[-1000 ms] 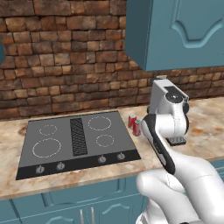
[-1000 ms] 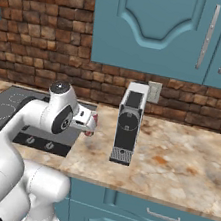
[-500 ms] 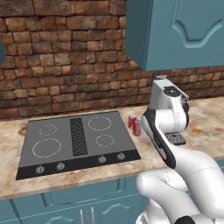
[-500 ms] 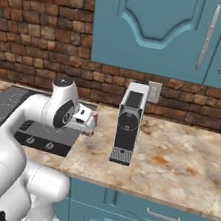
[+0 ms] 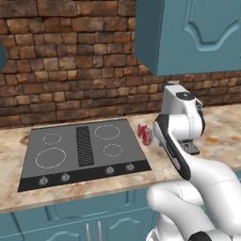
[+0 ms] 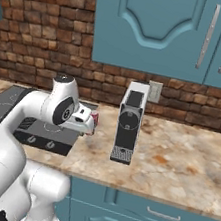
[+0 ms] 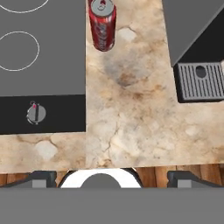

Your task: Four empty soda cans are scattered around the kitchen. Gather all the cans and cluster them next to the stove for recycling.

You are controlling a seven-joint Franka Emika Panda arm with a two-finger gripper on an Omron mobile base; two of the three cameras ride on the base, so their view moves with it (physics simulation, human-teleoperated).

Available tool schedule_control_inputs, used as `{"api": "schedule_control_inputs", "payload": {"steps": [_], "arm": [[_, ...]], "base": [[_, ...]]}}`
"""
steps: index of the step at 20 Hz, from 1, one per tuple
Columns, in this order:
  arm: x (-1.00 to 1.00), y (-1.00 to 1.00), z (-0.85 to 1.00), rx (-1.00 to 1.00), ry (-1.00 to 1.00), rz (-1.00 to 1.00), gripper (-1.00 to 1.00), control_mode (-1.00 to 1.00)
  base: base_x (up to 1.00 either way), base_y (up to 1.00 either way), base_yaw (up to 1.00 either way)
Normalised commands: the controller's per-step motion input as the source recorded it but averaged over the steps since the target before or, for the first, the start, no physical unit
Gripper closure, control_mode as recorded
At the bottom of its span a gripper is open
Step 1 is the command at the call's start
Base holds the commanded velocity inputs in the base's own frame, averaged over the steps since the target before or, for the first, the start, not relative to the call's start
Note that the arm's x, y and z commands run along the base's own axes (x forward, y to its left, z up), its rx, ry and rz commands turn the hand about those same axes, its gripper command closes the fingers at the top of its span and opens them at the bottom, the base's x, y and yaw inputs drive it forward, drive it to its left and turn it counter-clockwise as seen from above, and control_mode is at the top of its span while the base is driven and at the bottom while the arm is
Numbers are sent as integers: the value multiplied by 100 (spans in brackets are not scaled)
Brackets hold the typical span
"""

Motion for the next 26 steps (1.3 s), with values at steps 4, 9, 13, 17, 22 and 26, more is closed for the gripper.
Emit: {"api": "schedule_control_inputs", "payload": {"steps": [4,9,13,17,22,26], "arm": [[0,0,0,0,0,0,-100,100],[0,0,0,0,0,0,-100,100],[0,0,0,0,0,0,-100,100],[0,0,0,0,0,0,-100,100],[0,0,0,0,0,0,-100,100],[0,0,0,0,0,0,-100,100]], "base": [[-79,-5,16],[-78,31,47],[-15,67,70],[0,51,83],[18,22,84],[19,10,88]]}}
